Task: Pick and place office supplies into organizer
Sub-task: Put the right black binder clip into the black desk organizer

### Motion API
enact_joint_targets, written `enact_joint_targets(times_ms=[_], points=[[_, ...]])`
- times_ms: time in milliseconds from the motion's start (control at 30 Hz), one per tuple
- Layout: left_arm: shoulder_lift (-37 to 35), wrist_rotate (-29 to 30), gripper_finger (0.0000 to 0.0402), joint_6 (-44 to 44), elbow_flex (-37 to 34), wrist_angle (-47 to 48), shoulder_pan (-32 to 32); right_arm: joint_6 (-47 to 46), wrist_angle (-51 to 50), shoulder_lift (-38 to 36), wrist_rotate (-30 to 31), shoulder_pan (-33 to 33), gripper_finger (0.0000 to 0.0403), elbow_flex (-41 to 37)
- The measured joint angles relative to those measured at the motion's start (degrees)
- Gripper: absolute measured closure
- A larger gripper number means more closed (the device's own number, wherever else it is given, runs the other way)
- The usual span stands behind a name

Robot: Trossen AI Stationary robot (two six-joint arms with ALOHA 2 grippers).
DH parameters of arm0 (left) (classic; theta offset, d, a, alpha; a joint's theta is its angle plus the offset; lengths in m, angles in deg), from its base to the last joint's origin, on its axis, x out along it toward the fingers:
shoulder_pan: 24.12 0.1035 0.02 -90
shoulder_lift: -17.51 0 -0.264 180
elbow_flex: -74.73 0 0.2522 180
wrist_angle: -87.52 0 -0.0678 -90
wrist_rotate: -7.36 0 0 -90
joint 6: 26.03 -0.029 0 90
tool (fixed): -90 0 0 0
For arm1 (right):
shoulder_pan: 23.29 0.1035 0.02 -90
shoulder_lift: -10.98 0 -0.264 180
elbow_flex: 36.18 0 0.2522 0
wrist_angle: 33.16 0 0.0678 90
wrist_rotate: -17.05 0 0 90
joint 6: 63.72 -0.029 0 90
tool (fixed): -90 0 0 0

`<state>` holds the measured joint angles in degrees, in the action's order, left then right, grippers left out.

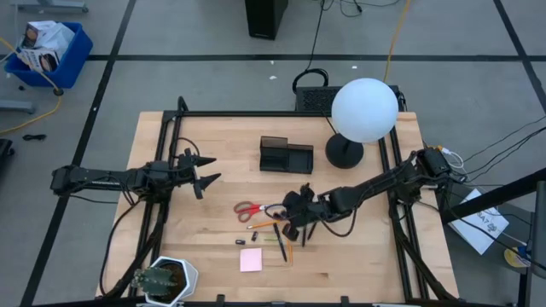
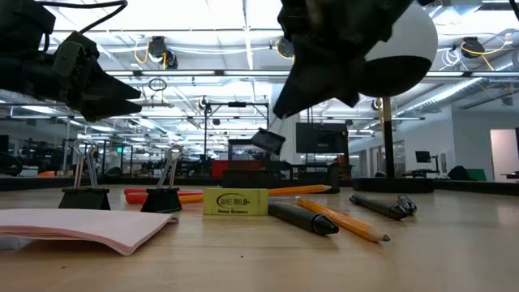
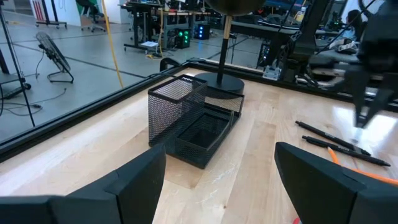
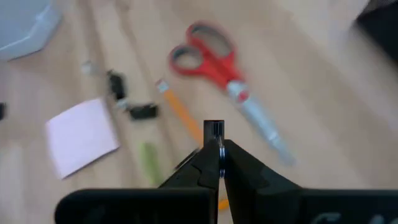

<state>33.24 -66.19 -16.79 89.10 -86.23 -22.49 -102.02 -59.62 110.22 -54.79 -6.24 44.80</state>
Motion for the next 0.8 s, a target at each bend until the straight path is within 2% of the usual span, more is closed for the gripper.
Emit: enact_joint_targets(times_ms=[333,800], points=[[0.0,0.0,0.0096,0.0,0.0,0.0,0.0,11.3,1.8,0.0,6.4,-7.5,0.0399,0.0],[0.0,0.0,0.0096,0.0,0.0,0.0,0.0,15.7,6.7,0.0,8.8,-16.1,0.0399,0.0]])
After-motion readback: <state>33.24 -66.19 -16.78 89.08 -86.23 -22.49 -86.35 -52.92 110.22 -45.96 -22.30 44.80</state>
